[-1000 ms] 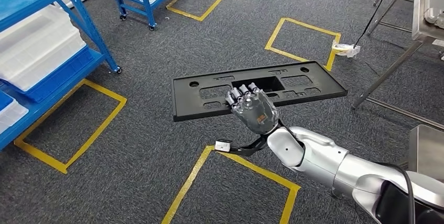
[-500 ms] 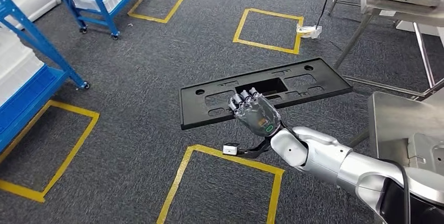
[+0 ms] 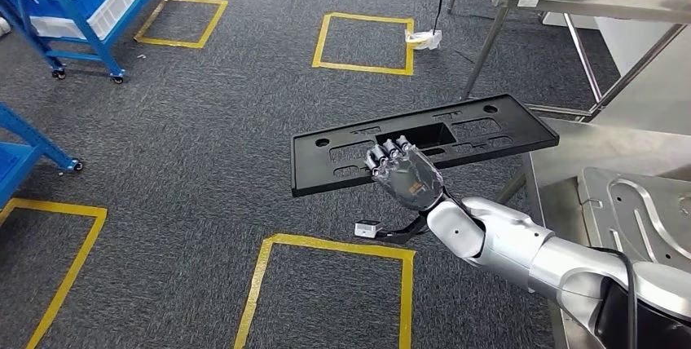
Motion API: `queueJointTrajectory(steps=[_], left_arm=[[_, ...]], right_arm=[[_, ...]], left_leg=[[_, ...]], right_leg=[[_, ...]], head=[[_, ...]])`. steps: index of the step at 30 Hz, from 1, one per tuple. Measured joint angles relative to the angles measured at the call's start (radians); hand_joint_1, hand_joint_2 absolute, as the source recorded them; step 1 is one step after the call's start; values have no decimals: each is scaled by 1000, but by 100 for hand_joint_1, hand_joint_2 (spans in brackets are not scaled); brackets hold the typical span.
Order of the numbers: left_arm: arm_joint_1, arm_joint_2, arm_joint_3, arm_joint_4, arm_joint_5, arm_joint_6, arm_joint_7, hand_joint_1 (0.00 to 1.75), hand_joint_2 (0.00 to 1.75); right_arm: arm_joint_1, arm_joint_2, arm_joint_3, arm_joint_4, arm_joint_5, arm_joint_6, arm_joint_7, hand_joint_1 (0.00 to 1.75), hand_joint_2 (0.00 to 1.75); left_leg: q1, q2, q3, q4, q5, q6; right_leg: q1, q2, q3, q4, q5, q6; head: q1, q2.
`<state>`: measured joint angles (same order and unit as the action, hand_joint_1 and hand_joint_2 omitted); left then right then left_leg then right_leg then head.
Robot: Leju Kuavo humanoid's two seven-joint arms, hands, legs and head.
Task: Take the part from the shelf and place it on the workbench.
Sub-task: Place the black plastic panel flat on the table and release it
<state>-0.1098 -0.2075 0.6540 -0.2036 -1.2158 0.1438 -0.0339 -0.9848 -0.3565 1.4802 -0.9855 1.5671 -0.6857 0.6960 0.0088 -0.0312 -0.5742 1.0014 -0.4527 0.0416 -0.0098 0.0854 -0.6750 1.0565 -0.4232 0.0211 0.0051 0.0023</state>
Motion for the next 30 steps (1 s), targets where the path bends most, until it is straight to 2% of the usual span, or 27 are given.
queueJointTrajectory(steps=[2, 3, 4, 5, 6, 7, 8, 10, 11, 13, 15, 16, 18, 19, 20, 21, 22, 24, 25, 26, 27, 28, 29, 30], left_arm=[[-3, 0, -2, 0, -1, -2, 2, 0, 175], [-5, 0, -3, 0, -2, -3, 3, 0, 175], [-5, 0, -5, 0, -2, -4, 5, 0, 175], [-6, 0, -6, 0, -2, -4, 6, 0, 175], [-6, 0, -7, 0, -3, -5, 7, 0, 175], [-6, -1, -9, 0, -4, -5, 9, 0, 175], [-6, 0, -10, 0, -6, -6, 11, 0, 175], [-7, 0, -12, 0, -11, -7, 15, 0, 175], [-8, 0, -13, 0, -12, -7, 16, 0, 175], [-9, 1, -15, 0, -14, -7, 16, 0, 175], [-12, 1, -17, 0, -14, -7, 16, 0, 175], [-14, 1, -17, 0, -14, -8, 16, 0, 175], [-13, 1, -17, 0, -17, -12, 19, 0, 175], [-13, 1, -18, 0, -19, -15, 21, 0, 175], [-14, 1, -19, 0, -23, -18, 23, 0, 175], [-15, 1, -21, 0, -26, -20, 25, 0, 175], [-17, 1, -23, 0, -28, -22, 26, 0, 175], [-16, 2, -26, 0, -30, -23, 28, 0, 175], [-16, 3, -27, 0, -31, -23, 29, 0, 175], [-17, 3, -28, 0, -31, -23, 29, 0, 175], [-17, 3, -29, 0, -31, -23, 29, 0, 175], [-18, 3, -31, 0, -31, -23, 29, 0, 175], [-18, 3, -32, 0, -31, -24, 30, 0, 175], [-18, 2, -33, 0, -31, -24, 29, 0, 175]], right_arm=[[-7, -5, 0, 0, 0, 2, 0, 175, 175], [-9, -6, 1, 1, 0, 3, -2, 175, 175], [-9, -7, 1, 1, 0, 5, -4, 175, 175], [-8, -9, 1, 2, 0, 6, -6, 175, 175], [-8, -12, 1, 2, 0, 7, -7, 175, 175], [-8, -15, 1, 3, 0, 6, -6, 175, 175], [-9, -18, 1, 3, 0, 6, -4, 175, 175], [-10, -21, 0, 3, 0, 6, 0, 175, 175], [-10, -23, 0, 4, 0, 6, 2, 175, 175], [-10, -29, 0, 3, 0, 9, 3, 175, 175], [-11, -34, -2, 1, 0, 11, 3, 175, 175], [-13, -35, -3, 0, 0, 11, 3, 175, 175], [-15, -37, -5, -3, 0, 12, 3, 175, 175], [-16, -38, -6, -6, 0, 12, 3, 175, 175], [-15, -39, -7, -8, 0, 13, 3, 175, 175], [-15, -41, -9, -10, 0, 13, 3, 175, 175], [-16, -42, -12, -13, 0, 13, 3, 175, 175], [-17, -44, -20, -19, 0, 13, 3, 175, 175], [-18, -45, -23, -21, 0, 13, 3, 175, 175], [-18, -47, -26, -23, 0, 13, 3, 175, 175], [-17, -50, -27, -24, 0, 13, 3, 175, 175], [-17, -54, -28, -24, 0, 13, 3, 175, 175], [-16, -58, -29, -25, 0, 13, 3, 175, 175], [-16, -62, -29, -26, 0, 13, 3, 175, 175]], left_leg=[[-1, 23, 5, -10, 5, 6], [-2, 34, 5, -10, 5, 8], [-2, 45, 4, -9, 4, 8], [-2, 57, 4, -8, 3, 7], [-2, 67, 5, -6, 0, 5], [-1, 77, 5, -3, -3, 1], [-1, 87, 5, 2, -8, -3], [-5, 102, 4, 13, -17, -14], [-7, 109, 3, 16, -20, -19], [-8, 122, 6, 18, -25, -28], [-3, 105, -1, 41, -47, -37], [0, 85, -18, 81, -72, -40], [2, 50, -79, 212, -137, -41], [2, 43, -111, 277, -159, -40], [2, 41, -130, 312, -162, -38], [2, 39, -131, 310, -145, -34], [1, 35, -114, 268, -111, -30], [2, -6, -56, 131, -38, -20], [3, -27, -33, 76, -19, -18], [2, -43, -21, 46, -12, -17], [1, -46, -17, 37, -15, -17], [0, -36, -15, 30, -13, -15], [1, -25, -13, 24, -9, -10], [2, -13, -10, 15, -3, -4]], right_leg=[[1, -55, -44, 98, -56, 8], [-2, -68, -73, 161, -84, 13], [-6, -73, -95, 210, -100, 17], [-10, -76, -103, 231, -100, 21], [-14, -81, -92, 213, -83, 25], [-17, -90, -60, 158, -53, 28], [-17, -110, -23, 89, -29, 30], [-11, -136, 28, -8, -2, 22], [-7, -139, 33, -20, -4, 16], [-4, -119, 31, -18, -2, 0], [-6, -103, 32, -21, 0, -13], [-7, -95, 34, -23, 2, -20], [-5, -77, 34, -24, 2, -28], [-3, -66, 34, -24, 3, -30], [-1, -54, 34, -23, 3, -31], [1, -42, 35, -22, 3, -31], [1, -29, 36, -22, 3, -31], [1, -5, 36, -19, 3, -29], [-1, 6, 32, -17, 4, -25], [-3, 17, 27, -17, 7, -19], [-6, 27, 23, -18, 11, -12], [-8, 38, 19, -22, 15, -4], [-9, 36, 16, -22, 15, 1], [-7, 20, 9, -10, 5, 5]], head=[[1, 0], [1, 0], [1, 0], [1, 0], [1, 0], [1, 0], [1, 0], [1, 0], [1, 0], [0, 0], [0, 0], [0, 0], [0, 0], [0, 0], [0, 0], [0, 0], [0, 0], [0, 0], [0, 0], [0, 0], [0, 0], [0, 0], [1, 0], [1, 0]])
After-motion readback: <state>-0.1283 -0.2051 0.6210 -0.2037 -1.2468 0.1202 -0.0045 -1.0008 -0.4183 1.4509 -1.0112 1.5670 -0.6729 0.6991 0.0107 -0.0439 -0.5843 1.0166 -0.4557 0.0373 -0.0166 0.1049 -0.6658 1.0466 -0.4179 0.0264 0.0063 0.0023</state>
